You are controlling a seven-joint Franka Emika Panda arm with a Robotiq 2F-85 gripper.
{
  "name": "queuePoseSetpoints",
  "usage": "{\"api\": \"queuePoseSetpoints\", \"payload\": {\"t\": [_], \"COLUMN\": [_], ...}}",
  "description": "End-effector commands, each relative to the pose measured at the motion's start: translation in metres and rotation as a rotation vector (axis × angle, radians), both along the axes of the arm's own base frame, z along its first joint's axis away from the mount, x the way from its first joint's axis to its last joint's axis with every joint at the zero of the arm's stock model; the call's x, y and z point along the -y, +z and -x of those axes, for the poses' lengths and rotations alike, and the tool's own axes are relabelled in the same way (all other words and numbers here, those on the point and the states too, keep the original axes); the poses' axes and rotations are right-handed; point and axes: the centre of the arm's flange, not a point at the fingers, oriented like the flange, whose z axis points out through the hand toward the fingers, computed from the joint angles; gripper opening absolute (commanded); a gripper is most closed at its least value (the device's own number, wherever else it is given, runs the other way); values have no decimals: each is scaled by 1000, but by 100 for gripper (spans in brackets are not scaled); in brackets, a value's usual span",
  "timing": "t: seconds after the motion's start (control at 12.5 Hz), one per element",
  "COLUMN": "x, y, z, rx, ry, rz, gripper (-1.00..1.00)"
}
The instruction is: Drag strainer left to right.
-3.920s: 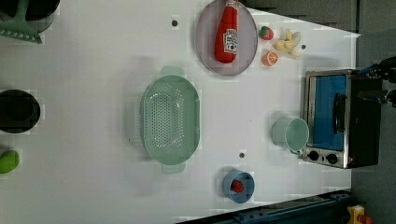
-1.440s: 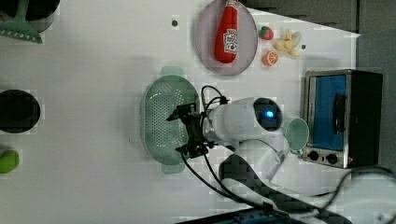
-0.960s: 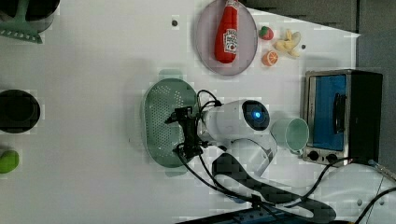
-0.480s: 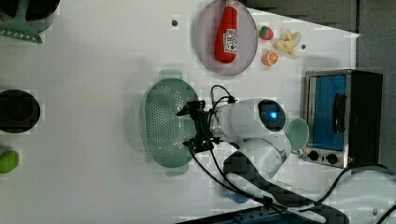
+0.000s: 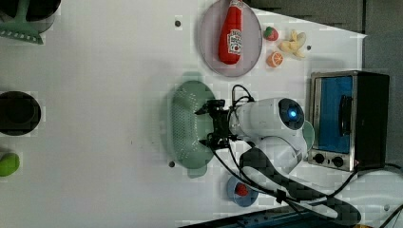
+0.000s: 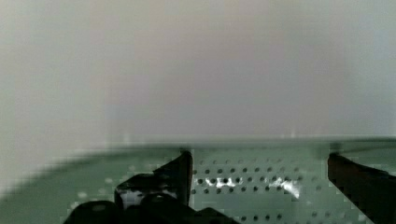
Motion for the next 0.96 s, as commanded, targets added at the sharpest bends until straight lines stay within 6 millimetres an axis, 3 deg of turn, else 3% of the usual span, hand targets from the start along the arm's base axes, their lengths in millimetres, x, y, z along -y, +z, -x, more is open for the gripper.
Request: {"api": "queuePoseSetpoints", "payload": {"t": [0.08, 0.32, 0.56, 0.96], "x": [33, 67, 101, 138], "y": [10, 8, 6, 4], "z": [-12, -17, -20, -17], "rx": [23, 25, 19, 8], "ry": [-18, 42, -7, -55], "rz": [12, 11, 28, 51], "gripper": [100, 100, 100, 100]}}
